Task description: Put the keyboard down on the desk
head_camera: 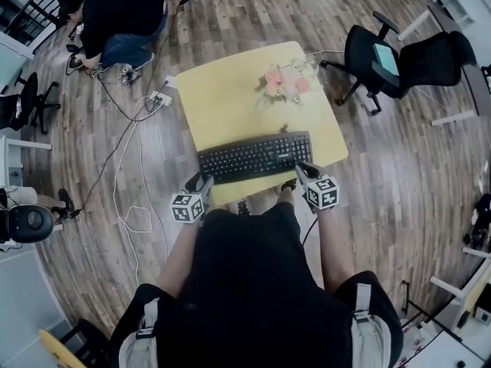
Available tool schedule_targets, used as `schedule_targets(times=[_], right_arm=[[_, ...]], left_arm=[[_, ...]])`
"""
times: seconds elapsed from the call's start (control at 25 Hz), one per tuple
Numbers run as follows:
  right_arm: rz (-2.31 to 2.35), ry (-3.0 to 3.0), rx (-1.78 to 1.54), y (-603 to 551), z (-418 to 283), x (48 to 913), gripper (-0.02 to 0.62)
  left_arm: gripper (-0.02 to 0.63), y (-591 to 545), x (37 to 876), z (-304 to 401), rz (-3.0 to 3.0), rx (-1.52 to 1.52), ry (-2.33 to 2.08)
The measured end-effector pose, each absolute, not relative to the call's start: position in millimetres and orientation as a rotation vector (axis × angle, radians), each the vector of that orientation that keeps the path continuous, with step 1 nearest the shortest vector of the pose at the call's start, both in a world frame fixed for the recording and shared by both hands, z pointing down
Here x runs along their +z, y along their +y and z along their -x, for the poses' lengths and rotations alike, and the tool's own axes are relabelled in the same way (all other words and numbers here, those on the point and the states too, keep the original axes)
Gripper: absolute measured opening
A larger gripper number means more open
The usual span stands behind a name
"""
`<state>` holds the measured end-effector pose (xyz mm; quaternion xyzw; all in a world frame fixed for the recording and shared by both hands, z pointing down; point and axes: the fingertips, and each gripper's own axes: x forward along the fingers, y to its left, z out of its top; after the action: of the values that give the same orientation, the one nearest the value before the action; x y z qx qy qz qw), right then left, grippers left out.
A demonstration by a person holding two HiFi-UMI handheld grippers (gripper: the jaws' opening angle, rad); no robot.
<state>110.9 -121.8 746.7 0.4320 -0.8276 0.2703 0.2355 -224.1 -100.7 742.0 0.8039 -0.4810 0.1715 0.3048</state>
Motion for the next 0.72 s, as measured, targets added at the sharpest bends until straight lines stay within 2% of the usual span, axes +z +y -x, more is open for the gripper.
schedule_targets(times=[0.08, 0.2, 0.72], right_arm=[[-1.159, -2.274, 0.705, -110.6, -101.6, 740.6, 0.02], [-1.071, -2.257, 0.614, -90.3, -86.9, 735.3, 0.003], [-0.901, -2.242, 0.516, -46.1, -45.6, 731.7, -0.005]], left_arm=[[0.109, -91.9, 729.0, 216.6, -2.191, 0.447, -1.213], [0.026, -81.0, 715.6, 211.7, -2.221, 0.396, -1.155], [0.011, -49.0, 712.4, 200.5, -2.299, 0.532, -1.035]])
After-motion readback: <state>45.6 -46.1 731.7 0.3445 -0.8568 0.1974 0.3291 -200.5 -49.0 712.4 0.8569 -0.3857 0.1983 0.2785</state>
